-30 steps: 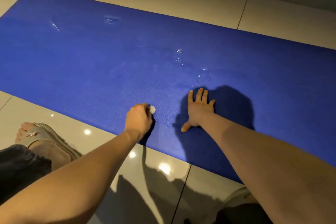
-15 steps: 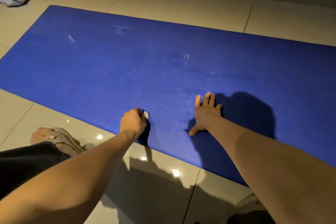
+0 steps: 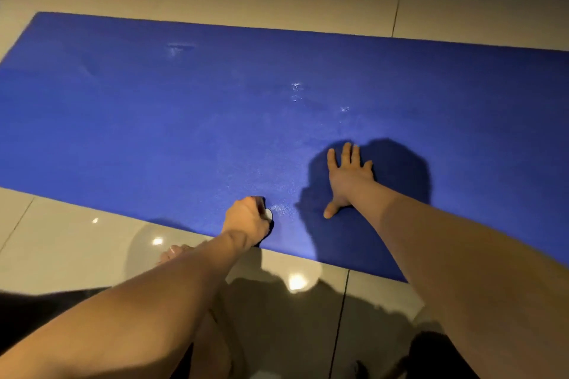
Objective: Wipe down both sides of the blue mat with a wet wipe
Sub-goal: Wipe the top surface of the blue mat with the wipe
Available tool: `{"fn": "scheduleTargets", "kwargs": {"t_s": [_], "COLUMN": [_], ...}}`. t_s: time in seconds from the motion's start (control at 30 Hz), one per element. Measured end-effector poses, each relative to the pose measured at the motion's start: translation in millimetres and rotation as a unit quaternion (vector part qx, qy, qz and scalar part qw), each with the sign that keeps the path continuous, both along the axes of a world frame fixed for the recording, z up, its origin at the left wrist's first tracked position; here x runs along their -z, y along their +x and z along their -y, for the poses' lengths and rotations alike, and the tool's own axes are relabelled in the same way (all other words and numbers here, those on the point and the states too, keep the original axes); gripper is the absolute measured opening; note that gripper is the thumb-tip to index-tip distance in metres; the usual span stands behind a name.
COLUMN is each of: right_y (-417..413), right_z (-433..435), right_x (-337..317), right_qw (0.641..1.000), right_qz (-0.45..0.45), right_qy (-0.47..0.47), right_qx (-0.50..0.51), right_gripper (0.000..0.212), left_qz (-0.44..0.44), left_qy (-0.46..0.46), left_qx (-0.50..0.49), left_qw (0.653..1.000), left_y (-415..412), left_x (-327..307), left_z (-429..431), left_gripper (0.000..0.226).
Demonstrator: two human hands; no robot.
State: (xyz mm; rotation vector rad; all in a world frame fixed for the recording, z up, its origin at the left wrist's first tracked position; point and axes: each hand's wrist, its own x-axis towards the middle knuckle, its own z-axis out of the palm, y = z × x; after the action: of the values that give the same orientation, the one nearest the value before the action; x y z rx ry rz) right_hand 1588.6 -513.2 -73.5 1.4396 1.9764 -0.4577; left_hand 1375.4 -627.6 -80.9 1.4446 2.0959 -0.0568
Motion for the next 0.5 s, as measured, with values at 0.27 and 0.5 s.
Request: {"fn": "scheduleTargets", "kwargs": {"t_s": [0.27,0.5], "right_y": [-15.0,80.8], "right_z": [21.1,69.9], "right_x": [-10.9,3.6], "right_qw": [0.999,0.975], "right_qz": [0.01,-0.093], "right_qy": [0.023,0.115], "right_qx": [0.035,0.166], "right_gripper": [0.14,0.109], "left_qz": [0.037,0.097], "left_qy": [-0.048,0.014], "left_qx": [-0.009,-0.094], "left_qw": [0.998,0.991], "left_y": [-1.4,-1.5], "left_x": [-8.3,-6.8], "left_z": [-6.7,11.5], "left_gripper": [0.023,0.012]}}
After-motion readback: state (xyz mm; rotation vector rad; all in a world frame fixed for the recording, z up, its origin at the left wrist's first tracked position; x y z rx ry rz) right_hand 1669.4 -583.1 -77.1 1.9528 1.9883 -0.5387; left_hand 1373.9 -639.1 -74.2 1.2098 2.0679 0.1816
